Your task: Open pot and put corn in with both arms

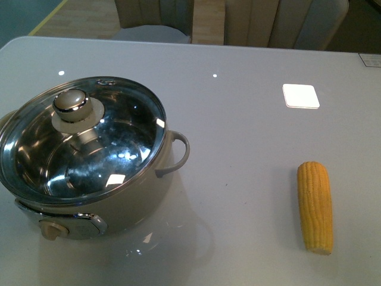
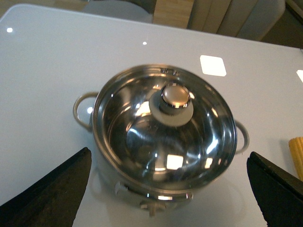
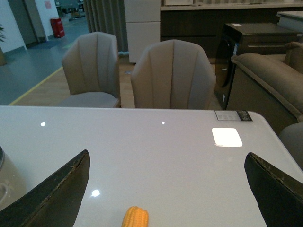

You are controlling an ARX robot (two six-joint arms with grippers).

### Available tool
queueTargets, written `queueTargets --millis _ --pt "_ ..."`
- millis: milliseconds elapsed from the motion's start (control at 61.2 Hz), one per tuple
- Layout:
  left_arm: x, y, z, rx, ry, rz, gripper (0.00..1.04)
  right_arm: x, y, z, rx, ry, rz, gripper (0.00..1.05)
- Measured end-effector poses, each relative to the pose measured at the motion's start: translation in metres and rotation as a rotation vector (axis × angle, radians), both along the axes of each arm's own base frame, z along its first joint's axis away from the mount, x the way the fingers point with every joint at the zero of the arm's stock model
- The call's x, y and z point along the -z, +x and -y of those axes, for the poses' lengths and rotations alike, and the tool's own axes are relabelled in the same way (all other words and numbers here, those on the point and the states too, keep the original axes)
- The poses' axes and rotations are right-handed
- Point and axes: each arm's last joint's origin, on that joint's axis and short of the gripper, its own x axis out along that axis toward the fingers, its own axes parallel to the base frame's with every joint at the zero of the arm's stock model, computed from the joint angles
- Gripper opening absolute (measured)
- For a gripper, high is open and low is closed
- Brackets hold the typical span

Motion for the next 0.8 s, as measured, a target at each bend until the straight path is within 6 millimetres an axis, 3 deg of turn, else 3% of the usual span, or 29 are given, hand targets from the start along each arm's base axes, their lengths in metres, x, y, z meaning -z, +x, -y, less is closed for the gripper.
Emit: queueTargets --millis 196,392,572,801 --pt "0.012 0.061 0.017 0.086 0.034 0.044 0.98 0.000 0.000 0.000 0.000 0.000 0.000 0.96" --pt "0.052 0.116 0.033 0.113 0.141 0.053 0.98 0.000 0.000 0.000 0.000 0.000 0.000 0.96" --pt "0.080 0.143 0.036 0.109 0.167 -0.003 0.98 0.000 0.000 0.000 0.000 0.000 0.000 0.96" --pt "0.095 0.156 0.041 0.113 0.175 -0.026 0.98 0.000 0.000 0.000 0.000 0.000 0.000 0.96"
